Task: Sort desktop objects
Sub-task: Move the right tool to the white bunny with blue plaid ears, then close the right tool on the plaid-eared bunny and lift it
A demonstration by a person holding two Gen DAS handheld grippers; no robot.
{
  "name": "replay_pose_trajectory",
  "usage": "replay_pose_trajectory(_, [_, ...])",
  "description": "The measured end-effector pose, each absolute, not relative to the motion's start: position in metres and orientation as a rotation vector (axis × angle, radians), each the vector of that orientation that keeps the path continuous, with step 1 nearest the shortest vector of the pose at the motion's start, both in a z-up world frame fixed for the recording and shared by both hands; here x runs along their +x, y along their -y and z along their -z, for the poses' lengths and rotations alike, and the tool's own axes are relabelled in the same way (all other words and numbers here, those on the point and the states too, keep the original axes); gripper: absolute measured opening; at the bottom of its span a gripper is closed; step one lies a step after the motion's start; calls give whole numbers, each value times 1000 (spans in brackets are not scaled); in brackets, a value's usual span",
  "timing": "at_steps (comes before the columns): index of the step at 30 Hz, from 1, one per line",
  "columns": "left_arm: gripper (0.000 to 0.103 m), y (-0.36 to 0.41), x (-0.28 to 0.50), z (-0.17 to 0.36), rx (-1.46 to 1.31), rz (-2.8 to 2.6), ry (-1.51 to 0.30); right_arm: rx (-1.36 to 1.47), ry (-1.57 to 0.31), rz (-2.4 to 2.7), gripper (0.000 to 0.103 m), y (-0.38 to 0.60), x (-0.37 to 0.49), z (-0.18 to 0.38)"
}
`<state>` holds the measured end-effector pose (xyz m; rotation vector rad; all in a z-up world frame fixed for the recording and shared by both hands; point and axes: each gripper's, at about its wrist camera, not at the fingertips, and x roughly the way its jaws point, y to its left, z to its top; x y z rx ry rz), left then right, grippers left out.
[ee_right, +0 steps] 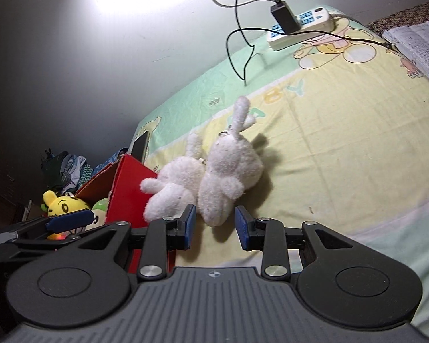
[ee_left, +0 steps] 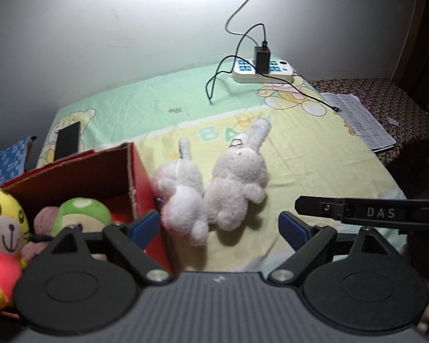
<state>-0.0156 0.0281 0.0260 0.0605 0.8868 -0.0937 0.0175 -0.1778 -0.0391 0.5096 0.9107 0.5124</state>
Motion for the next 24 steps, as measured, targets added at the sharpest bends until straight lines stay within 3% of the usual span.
replay_pose_trajectory(14, [84, 19, 39, 49, 125, 182, -917, 615, -995, -534, 35, 211, 82, 66])
replay_pose_trajectory(16, [85, 19, 47, 54, 133, 159, -921, 624, -1007, -551, 41, 208, 89, 70])
replay_pose_trajectory(24, [85, 11, 73, 71, 128, 124, -963, 707, -1058, -610, 42, 197, 117, 91])
